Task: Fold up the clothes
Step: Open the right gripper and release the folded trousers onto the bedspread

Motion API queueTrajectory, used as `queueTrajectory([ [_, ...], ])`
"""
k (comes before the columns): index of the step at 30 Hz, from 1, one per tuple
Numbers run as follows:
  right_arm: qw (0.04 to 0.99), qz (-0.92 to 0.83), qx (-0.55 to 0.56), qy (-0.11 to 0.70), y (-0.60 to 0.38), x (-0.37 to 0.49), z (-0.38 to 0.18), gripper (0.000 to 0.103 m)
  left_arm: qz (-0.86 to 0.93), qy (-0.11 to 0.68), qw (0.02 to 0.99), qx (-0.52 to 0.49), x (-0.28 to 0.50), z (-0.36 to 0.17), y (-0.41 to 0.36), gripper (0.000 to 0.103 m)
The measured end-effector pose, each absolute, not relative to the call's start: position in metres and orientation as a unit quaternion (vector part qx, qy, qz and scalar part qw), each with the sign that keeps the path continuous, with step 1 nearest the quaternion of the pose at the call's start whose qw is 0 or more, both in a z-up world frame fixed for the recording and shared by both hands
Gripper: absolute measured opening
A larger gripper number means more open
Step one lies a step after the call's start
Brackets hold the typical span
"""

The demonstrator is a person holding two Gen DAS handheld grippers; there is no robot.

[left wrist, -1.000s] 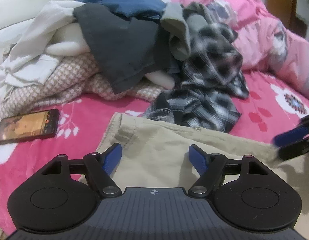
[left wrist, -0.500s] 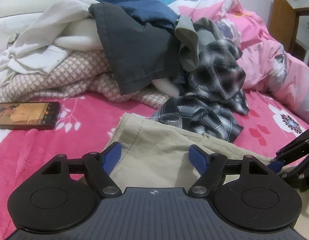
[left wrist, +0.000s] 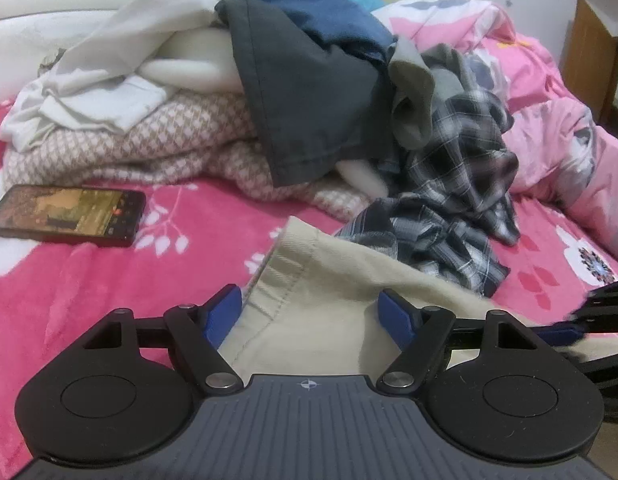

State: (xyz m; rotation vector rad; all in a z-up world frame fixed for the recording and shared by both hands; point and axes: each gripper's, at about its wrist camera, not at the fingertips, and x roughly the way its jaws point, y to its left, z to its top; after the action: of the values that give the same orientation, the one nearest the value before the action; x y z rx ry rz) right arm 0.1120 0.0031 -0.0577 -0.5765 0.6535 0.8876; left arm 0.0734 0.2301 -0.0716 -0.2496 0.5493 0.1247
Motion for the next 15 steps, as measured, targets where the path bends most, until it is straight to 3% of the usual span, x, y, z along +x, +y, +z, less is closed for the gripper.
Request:
queueTrajectory([
  [1, 0.818, 0.408, -0.269, 0.303, 0.003, 0.116, -0.065, 0.031, 0.062, 0.270, 0.953, -0.119, 0.073, -0.072, 0.229, 0.076],
  [7, 0.898, 0.280, -0.069, 0.332, -0.084, 0.166, -0.019, 0.028, 0.057, 0.252, 0.958, -0.121, 0.065, -0.065, 0.233, 0.076],
  [12, 0.906, 0.284, -0.055, 0.310, -0.137, 0.115, 0.013, 0.028, 0.015, 0.214, 0.971, -0.105, 0.046, -0.044, 0.220, 0.078],
  [15, 0.879, 0.343, -0.078, 0.322, -0.127, 0.084, 0.003, 0.027, -0.007, 0.236, 0.970, -0.064, 0.050, -0.046, 0.199, 0.079],
])
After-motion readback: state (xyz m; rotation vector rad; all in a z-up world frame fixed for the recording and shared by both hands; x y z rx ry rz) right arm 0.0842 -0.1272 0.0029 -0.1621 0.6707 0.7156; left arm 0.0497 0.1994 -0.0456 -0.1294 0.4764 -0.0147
